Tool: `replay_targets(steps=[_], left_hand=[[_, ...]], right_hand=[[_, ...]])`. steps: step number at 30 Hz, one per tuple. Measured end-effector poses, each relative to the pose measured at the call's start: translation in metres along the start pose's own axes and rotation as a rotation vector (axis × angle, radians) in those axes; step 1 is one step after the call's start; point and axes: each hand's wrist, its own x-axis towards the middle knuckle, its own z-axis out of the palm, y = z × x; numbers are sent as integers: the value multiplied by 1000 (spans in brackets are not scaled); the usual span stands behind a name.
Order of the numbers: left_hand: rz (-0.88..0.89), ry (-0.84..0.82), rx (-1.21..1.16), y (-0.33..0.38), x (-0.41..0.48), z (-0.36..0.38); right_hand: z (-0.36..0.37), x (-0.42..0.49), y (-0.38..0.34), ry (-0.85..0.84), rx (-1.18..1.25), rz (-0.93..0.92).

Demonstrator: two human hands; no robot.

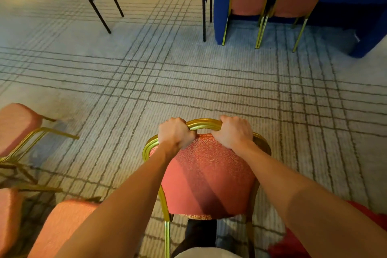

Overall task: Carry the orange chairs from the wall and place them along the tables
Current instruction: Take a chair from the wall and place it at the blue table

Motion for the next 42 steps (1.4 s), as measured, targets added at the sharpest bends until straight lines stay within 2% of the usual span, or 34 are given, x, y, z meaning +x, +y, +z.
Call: replay_targets(steps=[7, 20, 23, 34, 42], left_hand=[[155, -88, -39, 25, 83, -17], [435, -40, -37, 144, 204, -66], [506, -25, 5, 189, 238, -72], [590, 48, -48, 378, 359, -100], [705, 51, -51, 475, 452, -110]], right_hand=[[-17, 56, 18, -41, 9, 139], [-85, 143, 112, 38, -42, 314], [-95, 167, 153, 81, -11, 334], [-160, 277, 327, 196, -38, 387], [-197, 360, 419, 173, -108, 418]])
